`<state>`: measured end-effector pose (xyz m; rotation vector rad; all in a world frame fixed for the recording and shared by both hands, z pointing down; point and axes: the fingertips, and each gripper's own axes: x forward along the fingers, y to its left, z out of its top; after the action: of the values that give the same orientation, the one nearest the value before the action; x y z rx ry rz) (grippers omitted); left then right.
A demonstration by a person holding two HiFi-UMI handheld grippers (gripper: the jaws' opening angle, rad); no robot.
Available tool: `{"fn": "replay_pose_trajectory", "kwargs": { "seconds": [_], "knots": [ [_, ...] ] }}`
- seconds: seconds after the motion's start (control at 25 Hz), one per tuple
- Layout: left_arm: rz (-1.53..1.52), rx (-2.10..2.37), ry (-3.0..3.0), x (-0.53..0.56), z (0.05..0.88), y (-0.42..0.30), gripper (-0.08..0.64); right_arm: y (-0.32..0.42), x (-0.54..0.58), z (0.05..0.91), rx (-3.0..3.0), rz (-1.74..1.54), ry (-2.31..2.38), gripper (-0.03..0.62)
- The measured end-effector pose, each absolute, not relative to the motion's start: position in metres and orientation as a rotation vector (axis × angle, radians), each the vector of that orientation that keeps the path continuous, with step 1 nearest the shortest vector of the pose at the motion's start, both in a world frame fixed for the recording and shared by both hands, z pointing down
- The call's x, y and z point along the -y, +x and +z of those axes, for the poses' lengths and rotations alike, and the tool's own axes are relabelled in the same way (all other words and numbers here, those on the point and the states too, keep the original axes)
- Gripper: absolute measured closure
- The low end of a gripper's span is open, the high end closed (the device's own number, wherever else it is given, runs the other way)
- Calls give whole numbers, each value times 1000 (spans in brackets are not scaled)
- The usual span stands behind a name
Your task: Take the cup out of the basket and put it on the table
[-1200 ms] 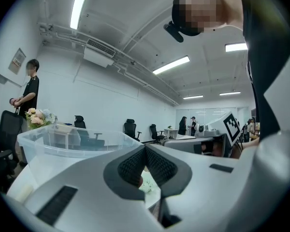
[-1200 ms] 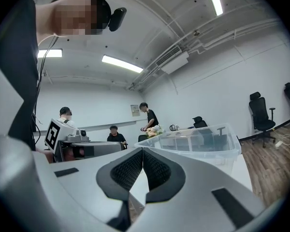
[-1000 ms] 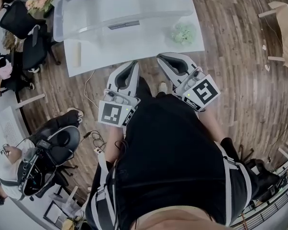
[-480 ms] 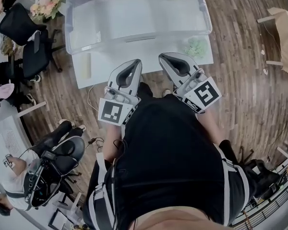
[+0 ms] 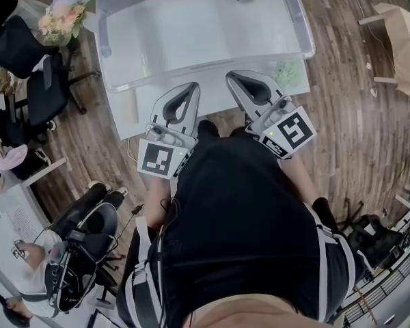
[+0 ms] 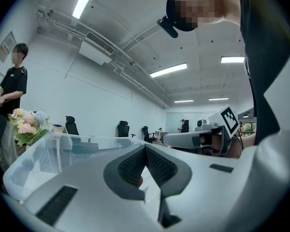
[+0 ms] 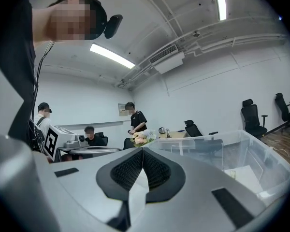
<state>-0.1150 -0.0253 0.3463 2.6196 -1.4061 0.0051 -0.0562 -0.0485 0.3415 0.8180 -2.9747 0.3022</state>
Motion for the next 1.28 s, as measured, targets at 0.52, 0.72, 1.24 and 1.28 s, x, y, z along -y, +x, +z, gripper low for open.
{"fn": "replay_pose_trajectory", "kwargs": {
  "seconds": [0.52, 0.72, 1.24, 1.28],
  "knots": [
    [19, 1344, 2658, 53, 340, -116, 543, -57, 74, 335, 2946, 255, 873, 574],
    [-8, 1370, 2631, 67, 336, -107, 543, -46, 88, 334, 2938, 244, 857, 574],
    [18, 1370, 2637, 92, 338, -80, 542, -21, 121, 341, 2910, 230, 867, 574],
    [20, 1372, 2636, 94, 339, -80, 543, -20, 125, 343, 2902, 227, 866, 574]
  ]
}}
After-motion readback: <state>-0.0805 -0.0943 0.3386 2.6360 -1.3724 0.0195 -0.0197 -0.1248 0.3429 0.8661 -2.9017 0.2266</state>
